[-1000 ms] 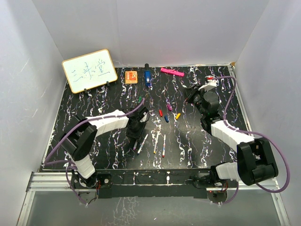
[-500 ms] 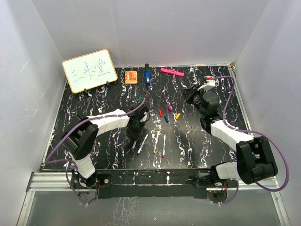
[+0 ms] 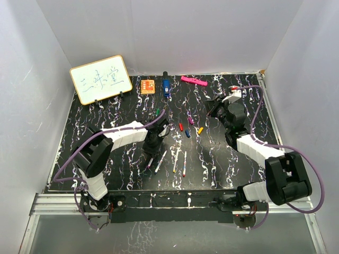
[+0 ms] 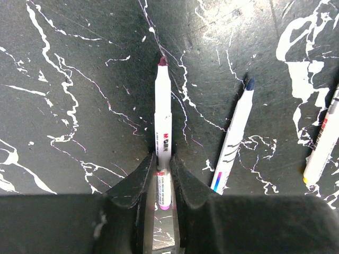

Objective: Insert the pens into the pen caps

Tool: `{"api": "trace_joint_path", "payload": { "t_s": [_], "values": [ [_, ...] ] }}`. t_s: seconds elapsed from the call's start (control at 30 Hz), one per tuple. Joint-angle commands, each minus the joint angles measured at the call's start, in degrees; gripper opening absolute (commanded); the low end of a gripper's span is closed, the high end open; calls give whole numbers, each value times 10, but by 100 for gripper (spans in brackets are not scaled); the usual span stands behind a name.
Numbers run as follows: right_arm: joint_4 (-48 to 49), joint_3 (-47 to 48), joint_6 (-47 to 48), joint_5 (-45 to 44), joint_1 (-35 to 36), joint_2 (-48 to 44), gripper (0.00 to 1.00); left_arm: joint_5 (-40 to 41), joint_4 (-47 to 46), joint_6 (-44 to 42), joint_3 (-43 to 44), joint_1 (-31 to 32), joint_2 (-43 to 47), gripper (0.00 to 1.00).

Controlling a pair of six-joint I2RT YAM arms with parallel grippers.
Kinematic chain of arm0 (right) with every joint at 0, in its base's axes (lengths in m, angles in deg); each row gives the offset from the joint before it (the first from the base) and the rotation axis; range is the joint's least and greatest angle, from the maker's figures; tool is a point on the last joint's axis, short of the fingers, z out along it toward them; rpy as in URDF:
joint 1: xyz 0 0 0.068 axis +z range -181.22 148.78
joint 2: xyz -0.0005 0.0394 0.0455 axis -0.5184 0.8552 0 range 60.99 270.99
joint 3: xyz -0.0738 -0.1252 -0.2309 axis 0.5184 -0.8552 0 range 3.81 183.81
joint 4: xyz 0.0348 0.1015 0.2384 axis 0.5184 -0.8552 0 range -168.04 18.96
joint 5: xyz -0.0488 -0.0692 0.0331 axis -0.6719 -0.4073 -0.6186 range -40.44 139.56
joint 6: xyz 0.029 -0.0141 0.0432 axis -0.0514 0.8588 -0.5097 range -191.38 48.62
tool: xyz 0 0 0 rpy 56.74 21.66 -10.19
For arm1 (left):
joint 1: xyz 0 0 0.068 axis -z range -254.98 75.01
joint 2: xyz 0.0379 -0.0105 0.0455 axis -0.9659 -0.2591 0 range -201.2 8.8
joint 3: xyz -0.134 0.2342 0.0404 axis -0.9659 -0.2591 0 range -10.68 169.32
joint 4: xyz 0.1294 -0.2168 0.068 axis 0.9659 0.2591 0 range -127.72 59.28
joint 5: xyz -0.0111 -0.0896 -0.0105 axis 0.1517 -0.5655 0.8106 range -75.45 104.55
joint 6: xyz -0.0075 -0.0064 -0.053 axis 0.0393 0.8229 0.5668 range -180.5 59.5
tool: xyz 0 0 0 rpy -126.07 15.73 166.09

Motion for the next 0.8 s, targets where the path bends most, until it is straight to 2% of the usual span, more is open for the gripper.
{"api": "trace_joint_path", "payload": {
  "t_s": [0.0,0.3,0.53,0.77],
  "values": [
    [10,19,6,6,-2,3,0,-25,-31,-3,-25,5,-49,0],
    [-6,26,23,11,-1,13,11,-10,-28,-9,-17,5,-18,0],
    [-48,50,42,9,-1,39,32,0,-13,-8,17,5,44,0],
    [-111,102,69,-6,7,80,34,6,-2,-4,38,5,100,0]
  ]
}}
